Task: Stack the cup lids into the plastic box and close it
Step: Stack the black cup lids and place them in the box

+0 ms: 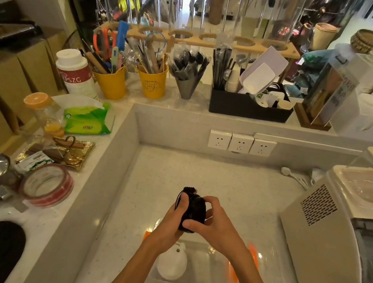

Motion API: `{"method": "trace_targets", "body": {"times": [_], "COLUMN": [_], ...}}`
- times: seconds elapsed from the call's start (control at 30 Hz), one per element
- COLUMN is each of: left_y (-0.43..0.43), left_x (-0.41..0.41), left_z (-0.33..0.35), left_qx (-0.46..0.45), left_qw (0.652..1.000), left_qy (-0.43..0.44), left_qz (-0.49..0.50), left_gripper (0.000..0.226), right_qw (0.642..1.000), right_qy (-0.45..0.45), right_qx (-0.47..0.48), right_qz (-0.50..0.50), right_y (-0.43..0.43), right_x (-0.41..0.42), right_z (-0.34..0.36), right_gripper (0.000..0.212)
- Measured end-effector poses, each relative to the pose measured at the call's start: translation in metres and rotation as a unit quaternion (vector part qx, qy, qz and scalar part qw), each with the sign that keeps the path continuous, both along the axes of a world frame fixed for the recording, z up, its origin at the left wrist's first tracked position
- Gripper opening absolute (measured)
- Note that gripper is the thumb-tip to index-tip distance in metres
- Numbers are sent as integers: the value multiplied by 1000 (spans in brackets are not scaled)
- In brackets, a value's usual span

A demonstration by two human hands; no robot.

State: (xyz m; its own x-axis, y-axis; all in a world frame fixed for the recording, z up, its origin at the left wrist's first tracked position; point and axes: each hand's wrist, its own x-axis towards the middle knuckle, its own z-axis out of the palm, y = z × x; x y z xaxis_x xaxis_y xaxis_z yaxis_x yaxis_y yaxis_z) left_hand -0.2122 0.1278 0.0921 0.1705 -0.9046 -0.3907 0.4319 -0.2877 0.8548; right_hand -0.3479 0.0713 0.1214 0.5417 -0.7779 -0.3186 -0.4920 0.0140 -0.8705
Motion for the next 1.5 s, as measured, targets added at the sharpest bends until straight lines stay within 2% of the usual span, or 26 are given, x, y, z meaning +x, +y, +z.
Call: {"method": "trace_targets", "body": {"times": [0.27,0.37,0.5,0.57,0.67,0.8,0.87,0.97,1.03,1.1,1.17,1.27,1.37,1.5], "left_y": [4,7,10,13,16,26,33,44,49,50,46,44,45,41], "left_x": [-7,-9,-14,-14,-15,-16,-12,0,6,5,-4,-19,-25,-21], "left_z": [1,3,5,4,4,-2,-5,-13,-24,-37,-49,-69,-84,-89], "left_qx": [4,8,13,7,4,17,18,55,121,164,184,218,234,192], "left_qw": [999,996,994,992,989,986,991,991,956,891,822,747,683,635], "left_qy": [44,85,108,125,151,165,127,-80,-236,-379,-477,-542,-590,-665], "left_qz": [13,20,19,18,13,-9,-31,-92,-124,-187,-251,-317,-362,-344], "left_gripper": [74,74,76,79,82,76,63,37,34,44,59,77,85,62], "right_qw": [1000,999,996,996,992,984,982,991,978,950,908,830,776,712], "right_qy": [6,-5,-47,-58,-62,-66,-71,27,129,210,275,358,401,430], "right_qx": [-11,15,58,61,102,161,174,73,-22,-95,-174,-262,-287,-318], "right_qz": [26,28,42,36,32,38,38,105,161,211,265,338,394,455], "right_y": [1,0,0,1,2,4,4,4,4,6,9,8,7,12], "right_x": [-5,-7,-8,-7,-10,-26,-35,-43,-44,-41,-36,-29,-24,-19], "right_z": [0,-1,-3,-5,-6,-12,-15,-17,-21,-28,-38,-56,-74,-93], "right_gripper": [83,81,95,89,68,69,69,75,84,89,89,87,90,88]}}
